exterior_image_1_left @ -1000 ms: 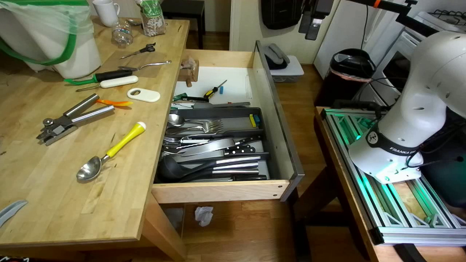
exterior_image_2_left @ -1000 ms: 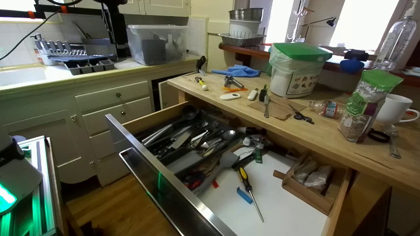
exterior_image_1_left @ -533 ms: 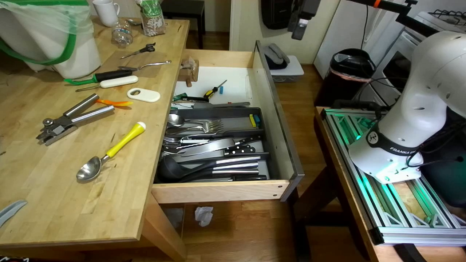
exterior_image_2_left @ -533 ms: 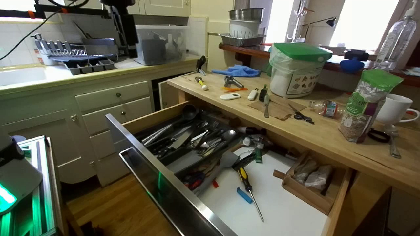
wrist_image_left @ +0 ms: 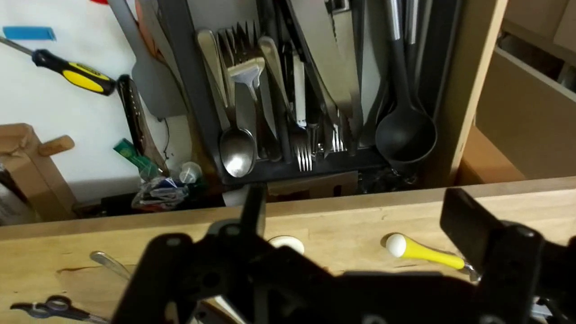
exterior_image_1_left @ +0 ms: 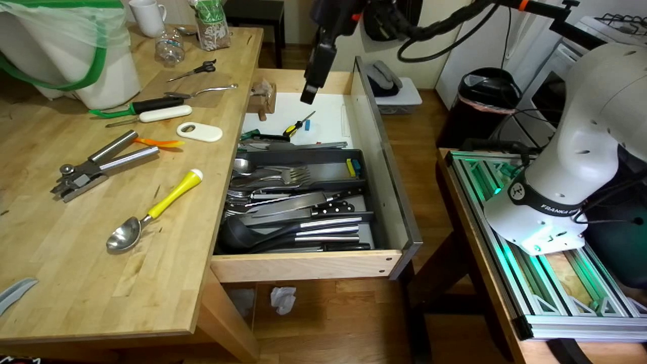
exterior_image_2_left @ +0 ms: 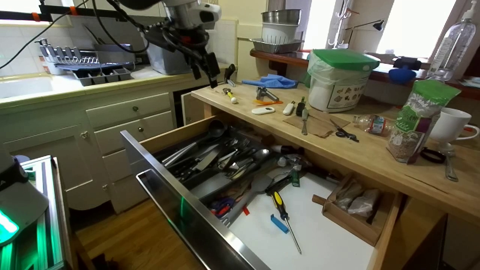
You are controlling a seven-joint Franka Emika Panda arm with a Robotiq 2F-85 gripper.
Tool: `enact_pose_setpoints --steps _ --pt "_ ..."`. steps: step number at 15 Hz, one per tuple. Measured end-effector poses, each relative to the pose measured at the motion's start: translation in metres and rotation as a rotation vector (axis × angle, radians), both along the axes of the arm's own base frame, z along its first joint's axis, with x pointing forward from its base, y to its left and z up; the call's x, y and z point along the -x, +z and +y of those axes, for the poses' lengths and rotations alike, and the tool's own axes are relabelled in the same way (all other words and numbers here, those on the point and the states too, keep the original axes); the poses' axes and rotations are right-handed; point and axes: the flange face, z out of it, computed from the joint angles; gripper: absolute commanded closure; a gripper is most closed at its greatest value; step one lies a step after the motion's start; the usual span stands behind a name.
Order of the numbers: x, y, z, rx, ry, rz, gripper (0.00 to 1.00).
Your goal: Pick up the white object from the counter and put it in the drawer
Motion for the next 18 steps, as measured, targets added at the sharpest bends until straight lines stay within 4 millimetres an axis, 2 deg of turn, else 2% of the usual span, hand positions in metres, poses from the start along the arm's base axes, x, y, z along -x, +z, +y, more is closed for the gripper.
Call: enact_pose_setpoints --steps 2,4,8,10,12,18 --pt "-0.033 -0.020 0.000 0.017 0.020 -0.011 0.00" --pt "-0.066 -0.030 -0.005 0.026 0.028 -0.030 0.00" --pt "-0.124 -0.036 -0.021 0.043 0.026 -0.086 0.00" --pt "-0.144 -0.040 -0.030 0.053 0.016 -0.101 0.00" --pt "-0.153 -0.043 -0.035 0.057 0.012 -0.103 0.00" --pt "-0.155 -0.044 -0.034 0.056 0.013 -0.104 0.00"
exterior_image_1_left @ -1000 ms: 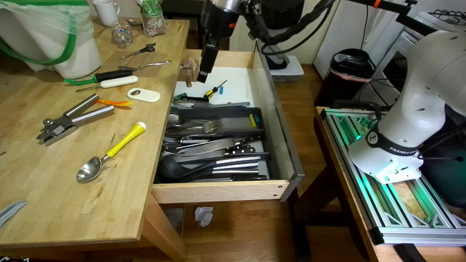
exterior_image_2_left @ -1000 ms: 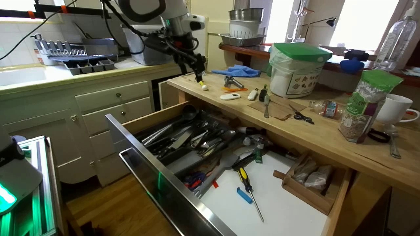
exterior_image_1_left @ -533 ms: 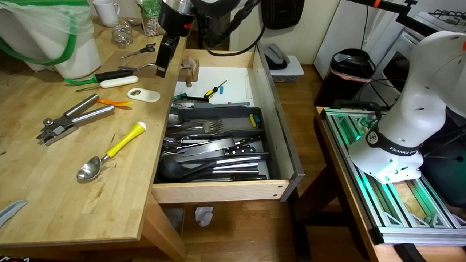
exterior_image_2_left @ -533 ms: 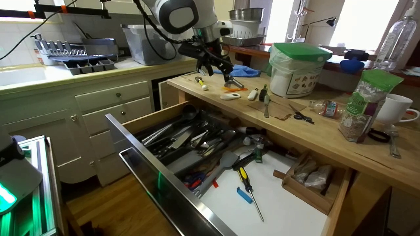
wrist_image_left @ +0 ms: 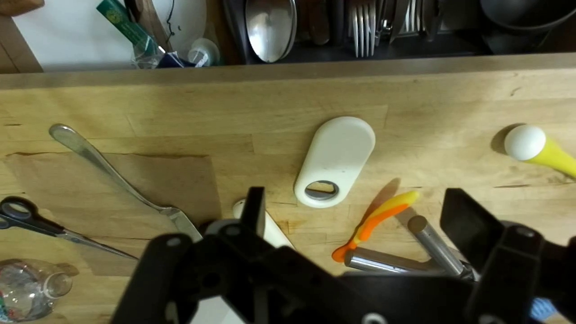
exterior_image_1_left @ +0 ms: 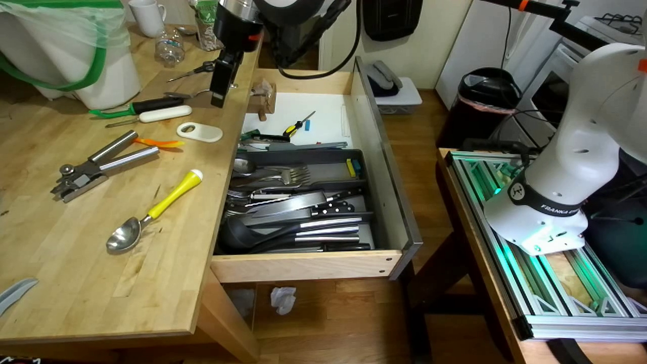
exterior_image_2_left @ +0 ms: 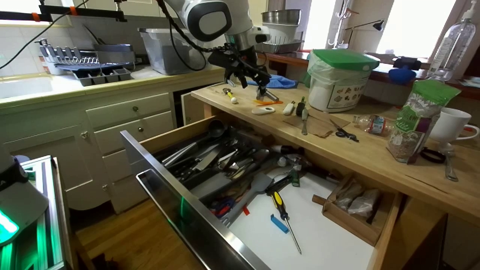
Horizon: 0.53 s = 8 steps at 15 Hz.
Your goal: Pick up the white object from the counter and put it in the drawer
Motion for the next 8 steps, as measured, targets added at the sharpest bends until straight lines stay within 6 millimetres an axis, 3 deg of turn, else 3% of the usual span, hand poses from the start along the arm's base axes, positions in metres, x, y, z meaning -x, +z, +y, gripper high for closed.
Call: enact_pose_setpoints --steps 4,8 --pt "-0.001 -0.001 0.002 0.005 -0.015 0.004 0.00" --pt "-0.006 -0.019 0.010 0.004 -0.041 0.001 0.00"
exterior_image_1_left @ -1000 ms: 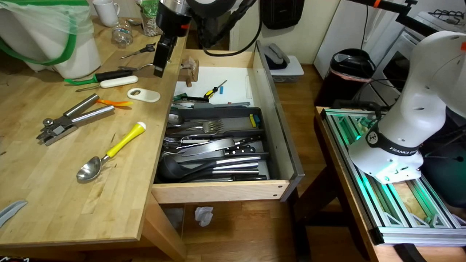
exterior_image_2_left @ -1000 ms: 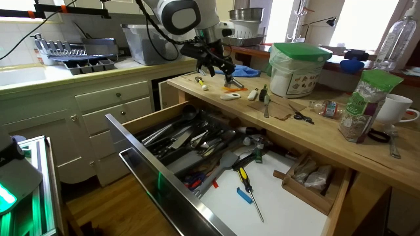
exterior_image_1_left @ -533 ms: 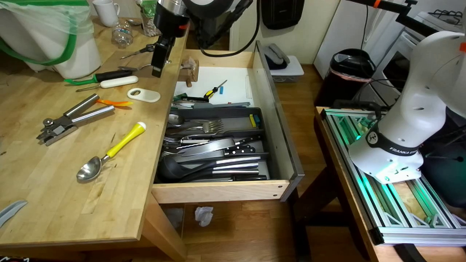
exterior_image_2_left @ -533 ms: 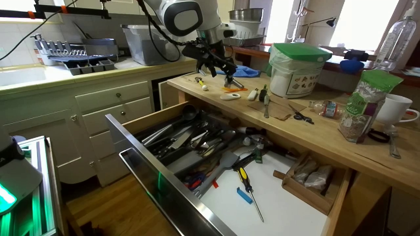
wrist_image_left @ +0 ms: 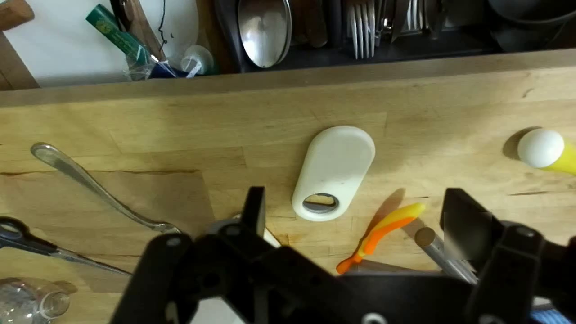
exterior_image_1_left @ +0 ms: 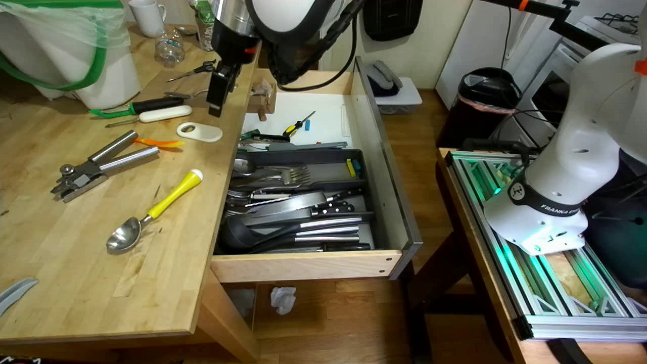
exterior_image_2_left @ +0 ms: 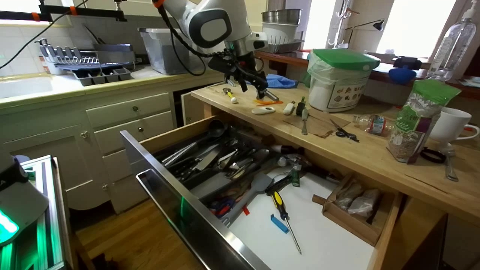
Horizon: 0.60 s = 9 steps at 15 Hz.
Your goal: Pick up the white object from the counter and put it in the drawer
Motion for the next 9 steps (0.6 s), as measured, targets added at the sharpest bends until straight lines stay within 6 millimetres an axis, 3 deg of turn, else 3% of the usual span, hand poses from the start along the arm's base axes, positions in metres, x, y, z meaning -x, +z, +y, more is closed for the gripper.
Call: enact_pose_setpoints --steps 9 --pt "-0.014 -0.056 0.001 0.013 -0.038 -0.101 0.00"
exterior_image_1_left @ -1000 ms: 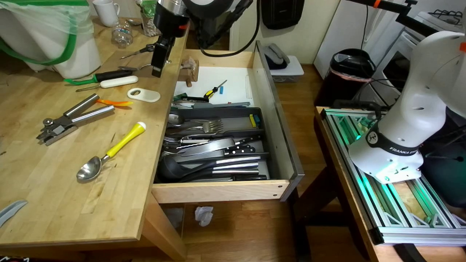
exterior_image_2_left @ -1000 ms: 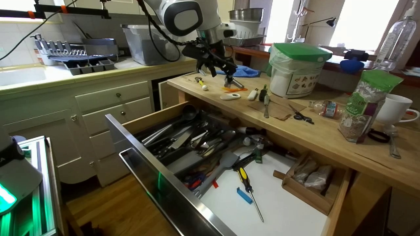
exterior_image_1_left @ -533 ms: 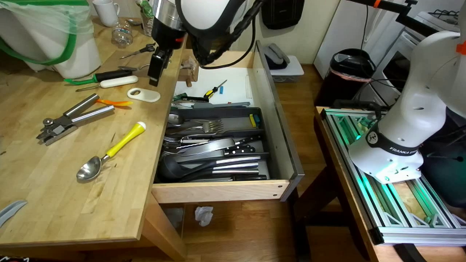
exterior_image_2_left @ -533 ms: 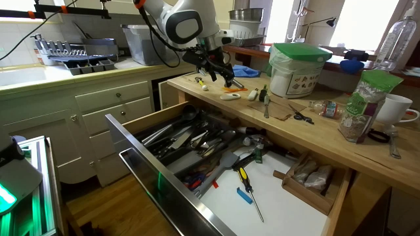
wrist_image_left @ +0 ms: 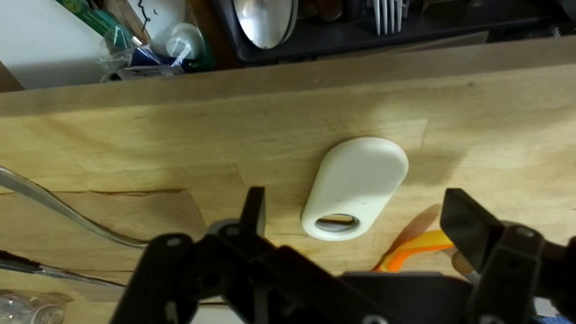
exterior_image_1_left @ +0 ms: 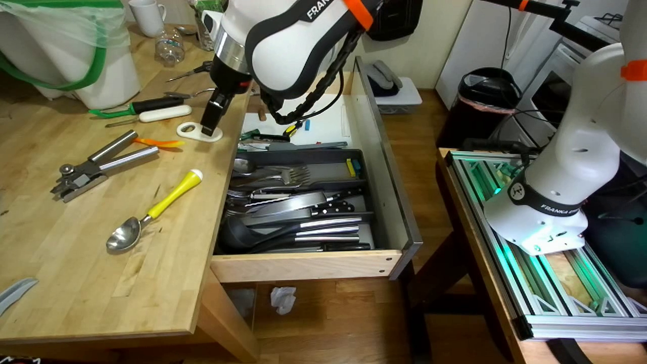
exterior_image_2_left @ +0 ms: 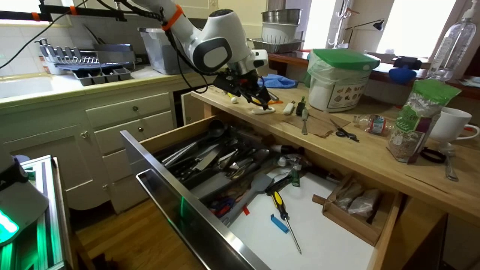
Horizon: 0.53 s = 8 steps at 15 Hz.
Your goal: Pick up the white object from the counter and put it in the drawer
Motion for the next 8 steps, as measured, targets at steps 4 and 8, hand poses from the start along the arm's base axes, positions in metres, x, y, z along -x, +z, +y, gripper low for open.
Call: enact_pose_setpoints --steps 4,8 --pt "-0.008 -0.011 -0.003 -0.026 -0.035 -0.018 0.00" --pt "-0.018 -0.015 0.006 -0.053 -0.047 -0.028 0.00"
